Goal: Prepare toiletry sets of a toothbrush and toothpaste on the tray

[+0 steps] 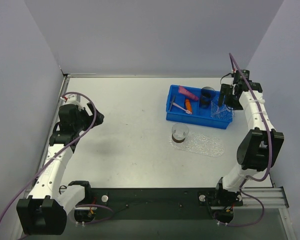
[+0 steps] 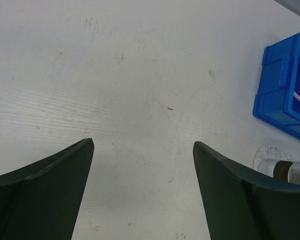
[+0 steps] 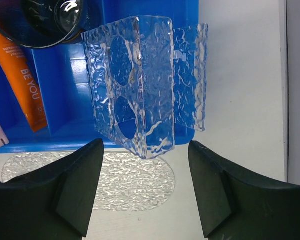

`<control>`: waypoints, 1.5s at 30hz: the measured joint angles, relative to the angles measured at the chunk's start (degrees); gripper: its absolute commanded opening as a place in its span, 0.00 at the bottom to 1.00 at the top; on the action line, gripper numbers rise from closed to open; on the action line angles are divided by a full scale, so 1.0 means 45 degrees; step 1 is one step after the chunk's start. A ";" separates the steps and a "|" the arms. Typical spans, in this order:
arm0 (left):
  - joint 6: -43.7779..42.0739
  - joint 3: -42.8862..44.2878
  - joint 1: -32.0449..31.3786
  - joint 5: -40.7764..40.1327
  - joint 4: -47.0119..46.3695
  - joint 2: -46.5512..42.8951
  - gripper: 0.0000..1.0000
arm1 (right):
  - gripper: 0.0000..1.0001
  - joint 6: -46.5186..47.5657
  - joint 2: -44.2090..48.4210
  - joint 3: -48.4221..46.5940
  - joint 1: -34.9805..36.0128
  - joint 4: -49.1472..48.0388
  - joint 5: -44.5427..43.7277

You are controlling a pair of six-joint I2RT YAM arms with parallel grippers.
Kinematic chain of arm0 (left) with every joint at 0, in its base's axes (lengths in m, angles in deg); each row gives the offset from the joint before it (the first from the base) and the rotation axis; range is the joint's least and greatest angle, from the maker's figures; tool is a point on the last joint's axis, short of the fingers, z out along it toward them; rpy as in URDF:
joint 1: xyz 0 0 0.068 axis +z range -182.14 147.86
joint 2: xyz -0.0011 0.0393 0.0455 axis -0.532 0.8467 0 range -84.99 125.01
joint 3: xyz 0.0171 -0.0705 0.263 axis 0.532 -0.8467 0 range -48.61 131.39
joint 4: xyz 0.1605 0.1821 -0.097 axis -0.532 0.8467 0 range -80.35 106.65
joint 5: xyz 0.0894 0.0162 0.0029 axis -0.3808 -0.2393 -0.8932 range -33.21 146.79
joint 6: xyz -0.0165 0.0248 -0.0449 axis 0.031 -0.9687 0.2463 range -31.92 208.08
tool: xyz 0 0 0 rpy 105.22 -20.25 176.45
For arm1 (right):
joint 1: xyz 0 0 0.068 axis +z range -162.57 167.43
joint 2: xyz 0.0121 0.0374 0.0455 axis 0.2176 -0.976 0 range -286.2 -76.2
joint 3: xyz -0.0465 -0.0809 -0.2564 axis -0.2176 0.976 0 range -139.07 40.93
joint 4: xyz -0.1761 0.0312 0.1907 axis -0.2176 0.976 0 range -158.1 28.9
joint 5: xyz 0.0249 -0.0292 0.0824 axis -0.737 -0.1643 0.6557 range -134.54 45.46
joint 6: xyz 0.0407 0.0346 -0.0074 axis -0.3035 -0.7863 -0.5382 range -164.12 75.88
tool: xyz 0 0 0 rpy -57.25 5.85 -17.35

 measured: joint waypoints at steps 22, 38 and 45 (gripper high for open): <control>-0.0029 0.0209 0.0000 0.0005 -0.0049 0.0602 0.91 | 0.42 -0.0097 -0.0981 -0.0044 0.0000 -0.0593 -0.0869; -0.0029 0.0209 0.0000 0.0005 -0.0049 0.0602 0.91 | 0.00 -0.0102 -0.1418 -0.0068 0.0005 -0.0758 -0.0860; -0.0024 0.0214 0.0000 0.0005 -0.0049 0.0602 0.91 | 0.00 -0.0112 -0.1365 -0.0068 0.0005 -0.0758 -0.0860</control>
